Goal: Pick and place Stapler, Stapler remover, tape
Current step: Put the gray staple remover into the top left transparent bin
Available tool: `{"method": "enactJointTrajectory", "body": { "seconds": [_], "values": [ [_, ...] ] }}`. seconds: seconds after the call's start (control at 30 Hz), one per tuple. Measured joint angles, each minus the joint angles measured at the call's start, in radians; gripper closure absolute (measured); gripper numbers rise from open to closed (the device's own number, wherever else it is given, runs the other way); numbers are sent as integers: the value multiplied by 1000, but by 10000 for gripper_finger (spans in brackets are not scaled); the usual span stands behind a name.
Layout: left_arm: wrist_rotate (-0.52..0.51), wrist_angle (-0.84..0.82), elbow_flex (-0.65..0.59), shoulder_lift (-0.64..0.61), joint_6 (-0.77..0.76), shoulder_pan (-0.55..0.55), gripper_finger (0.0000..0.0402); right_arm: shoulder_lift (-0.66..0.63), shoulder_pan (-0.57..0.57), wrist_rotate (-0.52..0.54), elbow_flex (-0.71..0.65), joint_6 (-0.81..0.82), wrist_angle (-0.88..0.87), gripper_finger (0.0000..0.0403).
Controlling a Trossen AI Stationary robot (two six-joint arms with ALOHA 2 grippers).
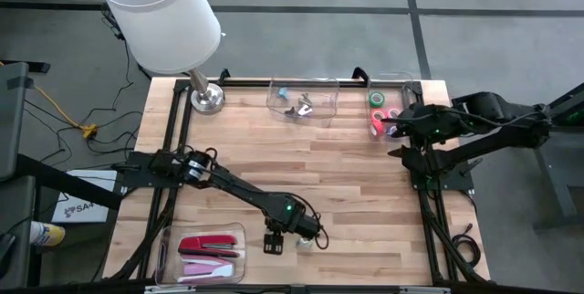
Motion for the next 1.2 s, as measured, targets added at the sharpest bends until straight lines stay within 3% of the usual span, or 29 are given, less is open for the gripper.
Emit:
{"method": "enactJointTrajectory", "body": {
  "seconds": [0.3, 0.77, 1.2],
  "values": [
    [-10, -11, 1, 21, 44, 0, 148, 0, 0, 18, 0, -1, 0, 135],
    [-29, -10, 0, 21, 40, 2, 287, 0, 0, 37, 0, -24, 0, 136],
    [-4, -33, 1, 21, 39, 2, 288, 0, 0, 37, 0, -26, 0, 136]
  ]
}}
